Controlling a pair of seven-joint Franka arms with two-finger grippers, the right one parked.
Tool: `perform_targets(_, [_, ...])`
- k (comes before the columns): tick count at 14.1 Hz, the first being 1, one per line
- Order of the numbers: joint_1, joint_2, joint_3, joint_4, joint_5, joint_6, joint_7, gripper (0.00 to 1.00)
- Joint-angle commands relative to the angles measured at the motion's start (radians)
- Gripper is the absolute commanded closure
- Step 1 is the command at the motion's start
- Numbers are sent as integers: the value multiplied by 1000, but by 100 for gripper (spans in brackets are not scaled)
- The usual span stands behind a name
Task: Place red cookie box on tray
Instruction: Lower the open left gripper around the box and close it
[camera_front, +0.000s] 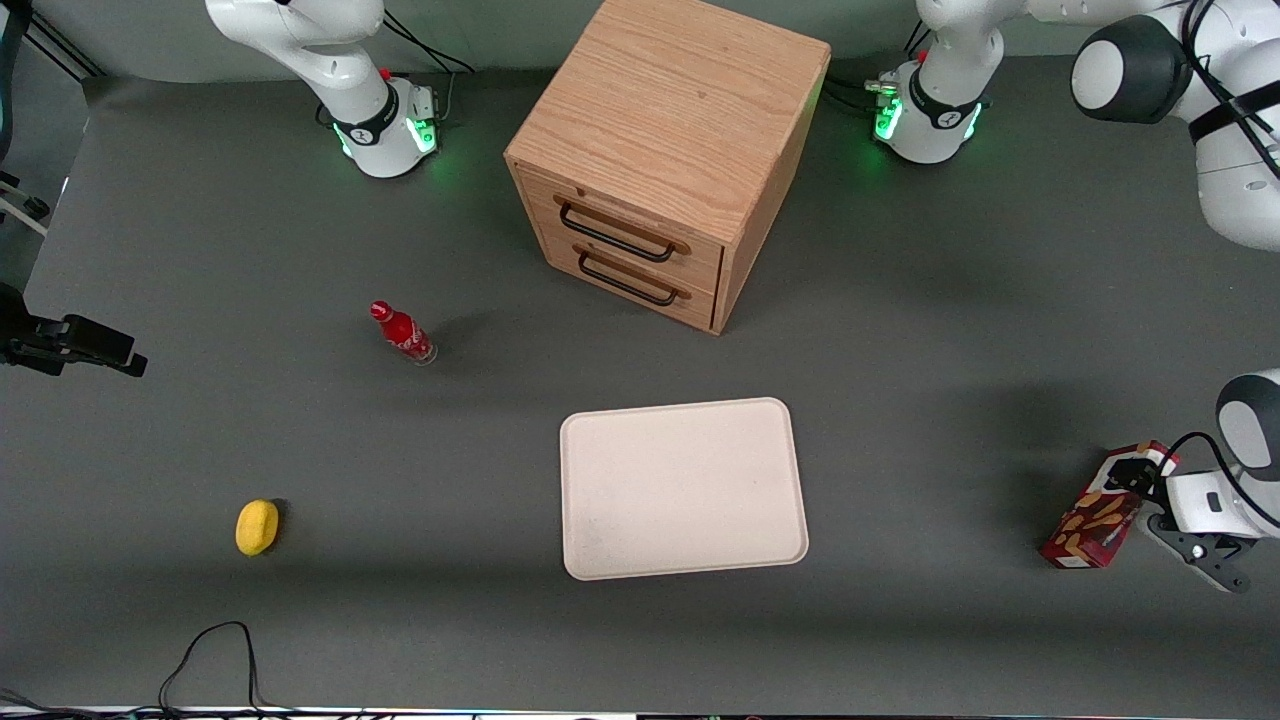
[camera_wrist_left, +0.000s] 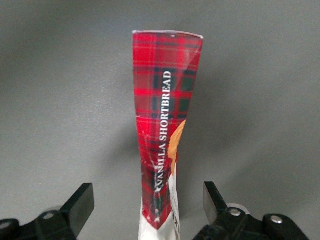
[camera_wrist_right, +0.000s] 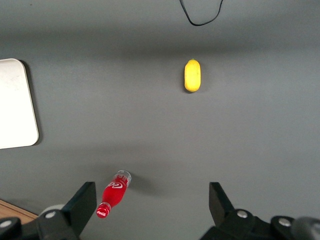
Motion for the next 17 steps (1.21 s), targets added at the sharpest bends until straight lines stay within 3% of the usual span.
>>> perform_targets(1, [-16, -21, 7, -28, 15, -2, -26, 32])
perform_targets(3, [-17, -23, 7, -28, 17, -3, -48, 62])
perform_targets(5, [-16, -26, 7, -26, 17, -5, -49, 85])
perform_targets(7, [-14, -29, 7, -25, 12, -5, -49, 100])
perform_targets(12, [-5, -66, 5, -2, 4, -15, -46, 100])
perform_targets(17, [-3, -196, 2, 124, -23, -217, -48, 100])
